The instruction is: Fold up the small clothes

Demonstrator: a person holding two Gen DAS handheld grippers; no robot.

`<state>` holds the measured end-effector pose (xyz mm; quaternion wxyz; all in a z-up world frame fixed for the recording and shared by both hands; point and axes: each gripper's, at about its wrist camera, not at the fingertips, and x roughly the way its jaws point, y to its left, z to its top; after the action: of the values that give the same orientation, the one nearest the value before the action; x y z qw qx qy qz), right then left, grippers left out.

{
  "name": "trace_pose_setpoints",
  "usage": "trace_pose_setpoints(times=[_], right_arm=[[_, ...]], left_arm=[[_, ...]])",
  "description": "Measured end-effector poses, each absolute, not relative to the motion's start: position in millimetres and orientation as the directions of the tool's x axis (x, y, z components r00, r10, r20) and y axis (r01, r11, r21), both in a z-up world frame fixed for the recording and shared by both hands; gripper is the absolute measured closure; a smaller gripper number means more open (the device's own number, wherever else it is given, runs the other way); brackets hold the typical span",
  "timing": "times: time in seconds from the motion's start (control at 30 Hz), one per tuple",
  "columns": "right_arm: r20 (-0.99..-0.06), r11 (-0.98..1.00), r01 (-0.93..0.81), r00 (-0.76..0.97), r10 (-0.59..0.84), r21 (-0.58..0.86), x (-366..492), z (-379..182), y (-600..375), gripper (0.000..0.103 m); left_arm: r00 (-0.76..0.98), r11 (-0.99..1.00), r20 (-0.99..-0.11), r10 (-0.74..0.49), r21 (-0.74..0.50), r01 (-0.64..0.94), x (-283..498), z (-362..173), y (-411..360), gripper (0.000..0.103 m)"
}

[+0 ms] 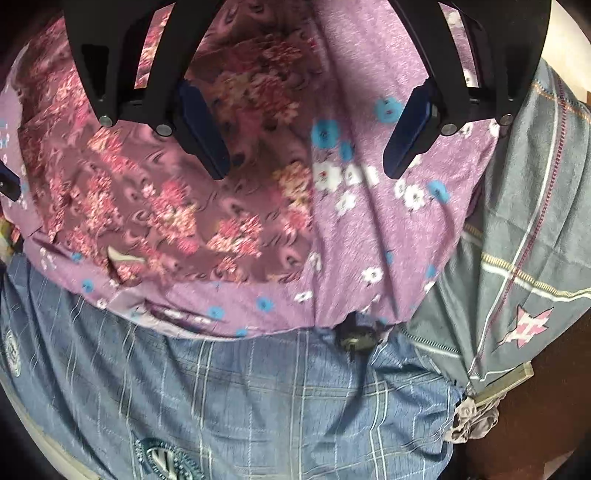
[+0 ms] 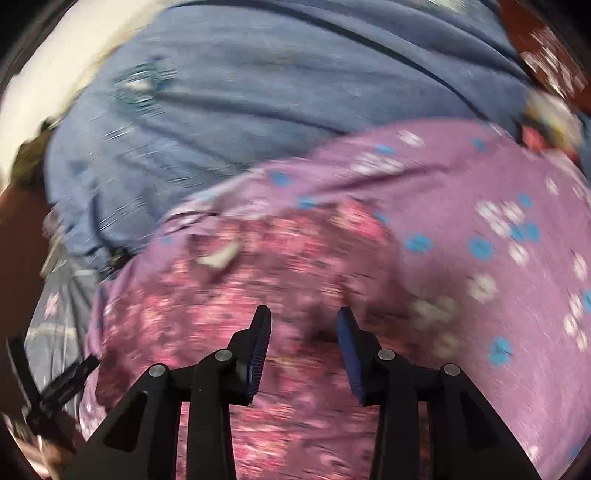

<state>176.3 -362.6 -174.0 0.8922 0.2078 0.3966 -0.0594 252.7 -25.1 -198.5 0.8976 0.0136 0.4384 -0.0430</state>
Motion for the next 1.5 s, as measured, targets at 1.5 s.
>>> trace_pose_setpoints(times=[1.5], right_arm=[[-0.811,0.917,0.213,0.561,0.167,0.337,208.7,-213.5,-331.4,0.060]], left_arm=[[0.542,0.978,-0.839,-0.046,0.072,0.195,255.9,-238.0,-77.9,0.015]])
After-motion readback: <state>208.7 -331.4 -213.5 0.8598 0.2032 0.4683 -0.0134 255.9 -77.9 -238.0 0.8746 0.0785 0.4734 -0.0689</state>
